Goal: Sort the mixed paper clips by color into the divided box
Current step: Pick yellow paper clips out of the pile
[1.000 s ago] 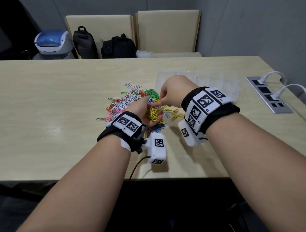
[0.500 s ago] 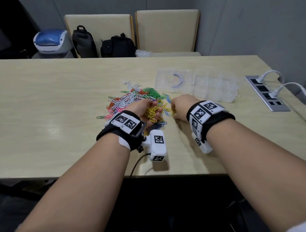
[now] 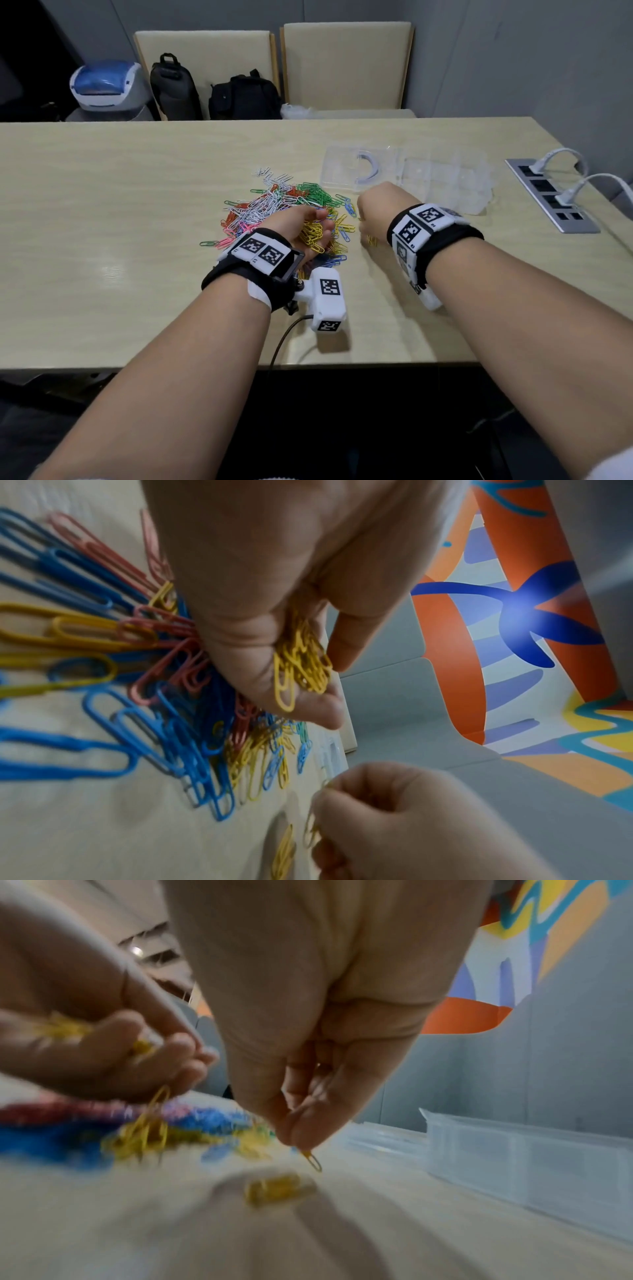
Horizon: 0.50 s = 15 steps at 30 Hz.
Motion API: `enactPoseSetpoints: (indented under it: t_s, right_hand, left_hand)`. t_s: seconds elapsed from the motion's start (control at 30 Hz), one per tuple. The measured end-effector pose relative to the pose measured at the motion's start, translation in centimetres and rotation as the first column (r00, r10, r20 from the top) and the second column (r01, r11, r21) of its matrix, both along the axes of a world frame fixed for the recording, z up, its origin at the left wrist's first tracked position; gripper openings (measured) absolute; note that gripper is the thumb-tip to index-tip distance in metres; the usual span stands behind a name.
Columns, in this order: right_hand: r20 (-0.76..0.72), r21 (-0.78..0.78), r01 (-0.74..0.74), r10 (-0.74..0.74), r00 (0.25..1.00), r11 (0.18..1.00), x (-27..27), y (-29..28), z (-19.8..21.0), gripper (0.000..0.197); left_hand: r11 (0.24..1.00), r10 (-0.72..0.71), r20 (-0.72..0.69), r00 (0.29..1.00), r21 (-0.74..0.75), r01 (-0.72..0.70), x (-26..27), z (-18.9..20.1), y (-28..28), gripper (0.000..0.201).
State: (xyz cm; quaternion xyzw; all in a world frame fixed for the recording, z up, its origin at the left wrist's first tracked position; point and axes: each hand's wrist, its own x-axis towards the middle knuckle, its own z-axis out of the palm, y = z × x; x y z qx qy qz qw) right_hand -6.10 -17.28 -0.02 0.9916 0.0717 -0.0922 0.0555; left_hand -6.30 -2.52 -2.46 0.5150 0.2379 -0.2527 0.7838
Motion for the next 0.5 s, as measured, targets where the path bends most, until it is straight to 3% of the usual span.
enactPoseSetpoints:
  t_s: [0.13,0.33,0.5]
  right_hand:
    - [0.095,0.187,-0.067,0.050,0.994,0.980,0.1,1.3,2.4,0.019]
    - [0.040,0.317,-0.090,0.081,0.996,0.944,0.8,3.0,3.6,0.019]
    - [-0.043,0.072,-0.017,0.020,0.999,0.997,2.3,2.0,1.1,0.031]
  left_hand:
    - [0.999,-0.013,-0.013,1.000,-0.034,0.012,0.1,0.3,-0.4,0.033]
    - [0.996,-0.003,-0.025,1.000,-0.092,0.000,0.5,0.3,-0.4,0.026]
    - [0.997,0.017,0.005,1.000,-0.077,-0.017,0.6,0.2,0.6,0.030]
